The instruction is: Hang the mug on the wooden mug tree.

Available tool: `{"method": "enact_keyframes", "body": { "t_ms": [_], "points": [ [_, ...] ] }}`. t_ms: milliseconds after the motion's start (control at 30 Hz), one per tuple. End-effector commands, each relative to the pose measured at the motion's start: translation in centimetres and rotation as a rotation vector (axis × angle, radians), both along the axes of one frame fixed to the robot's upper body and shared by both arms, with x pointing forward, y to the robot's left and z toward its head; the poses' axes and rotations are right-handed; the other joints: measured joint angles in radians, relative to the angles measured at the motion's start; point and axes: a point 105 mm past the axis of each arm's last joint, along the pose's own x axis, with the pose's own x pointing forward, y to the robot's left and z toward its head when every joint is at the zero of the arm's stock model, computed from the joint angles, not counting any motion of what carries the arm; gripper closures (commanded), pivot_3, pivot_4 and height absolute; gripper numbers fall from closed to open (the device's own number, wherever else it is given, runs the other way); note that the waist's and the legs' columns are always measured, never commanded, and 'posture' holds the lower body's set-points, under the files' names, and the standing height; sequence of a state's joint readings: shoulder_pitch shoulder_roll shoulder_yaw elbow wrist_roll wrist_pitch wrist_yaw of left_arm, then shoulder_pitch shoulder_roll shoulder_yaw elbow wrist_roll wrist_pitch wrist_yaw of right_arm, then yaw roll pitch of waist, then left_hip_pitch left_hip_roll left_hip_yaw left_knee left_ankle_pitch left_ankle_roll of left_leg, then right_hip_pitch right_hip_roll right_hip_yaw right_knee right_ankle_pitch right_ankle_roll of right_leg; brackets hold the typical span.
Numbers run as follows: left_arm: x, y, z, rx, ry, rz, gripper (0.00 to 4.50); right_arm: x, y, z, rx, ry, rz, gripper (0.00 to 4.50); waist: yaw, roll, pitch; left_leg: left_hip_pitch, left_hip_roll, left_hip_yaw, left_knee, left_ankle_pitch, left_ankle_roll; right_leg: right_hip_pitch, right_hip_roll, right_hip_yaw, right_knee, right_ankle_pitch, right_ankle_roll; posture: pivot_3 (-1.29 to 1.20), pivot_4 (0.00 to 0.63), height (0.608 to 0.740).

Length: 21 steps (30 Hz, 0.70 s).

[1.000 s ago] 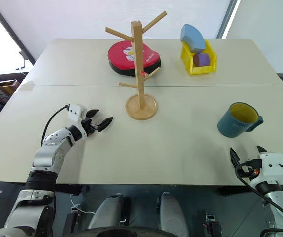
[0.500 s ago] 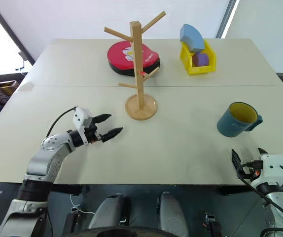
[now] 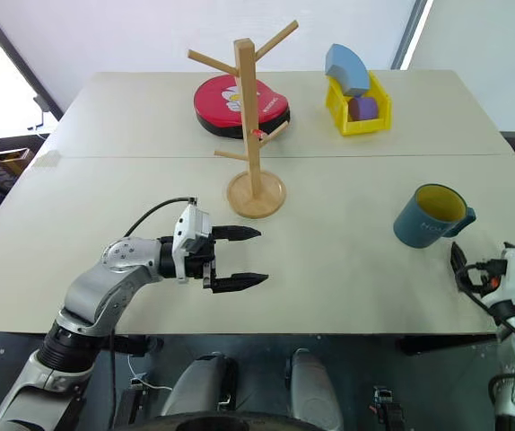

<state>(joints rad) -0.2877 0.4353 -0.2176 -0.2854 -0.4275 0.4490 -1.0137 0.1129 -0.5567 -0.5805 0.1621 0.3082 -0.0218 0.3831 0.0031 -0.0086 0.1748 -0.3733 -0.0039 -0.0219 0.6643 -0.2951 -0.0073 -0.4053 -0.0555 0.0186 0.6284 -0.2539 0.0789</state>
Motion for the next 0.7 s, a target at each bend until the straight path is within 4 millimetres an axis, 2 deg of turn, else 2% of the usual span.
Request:
{"method": "enact_keyframes", "body": {
  "t_ms": [33,333,700],
  "points": [
    [-0.4,-0.1,0.7,-0.015,-0.025,-0.011,0.00,0.6,-1.0,1.2,-0.027,-0.036,-0.017,0.05,0.001,0.000,0.000,0.000,0.000,0.000,0.000,0.000,0.000,0.000,0.000,0.000,0.000,0.000,0.000,0.00,0.150,0.735],
    [-0.1,0.3,0.7,-0.013,-0.034,0.016,0.00,2.3,-0.4,1.3,-0.016,-0.048,0.039,0.05,0.001,0.000,0.000,0.000,0.000,0.000,0.000,0.000,0.000,0.000,0.003,0.002,0.000,0.000,0.000,0.00,0.150,0.735],
    [0.1,0.3,0.7,-0.010,-0.043,0.022,0.00,3.4,-0.4,0.9,0.030,-0.039,0.085,0.05,-0.002,0.000,0.000,0.000,0.001,0.000,0.000,0.000,0.000,0.000,0.004,0.003,0.000,0.000,0.000,0.00,0.150,0.735]
  ]
}}
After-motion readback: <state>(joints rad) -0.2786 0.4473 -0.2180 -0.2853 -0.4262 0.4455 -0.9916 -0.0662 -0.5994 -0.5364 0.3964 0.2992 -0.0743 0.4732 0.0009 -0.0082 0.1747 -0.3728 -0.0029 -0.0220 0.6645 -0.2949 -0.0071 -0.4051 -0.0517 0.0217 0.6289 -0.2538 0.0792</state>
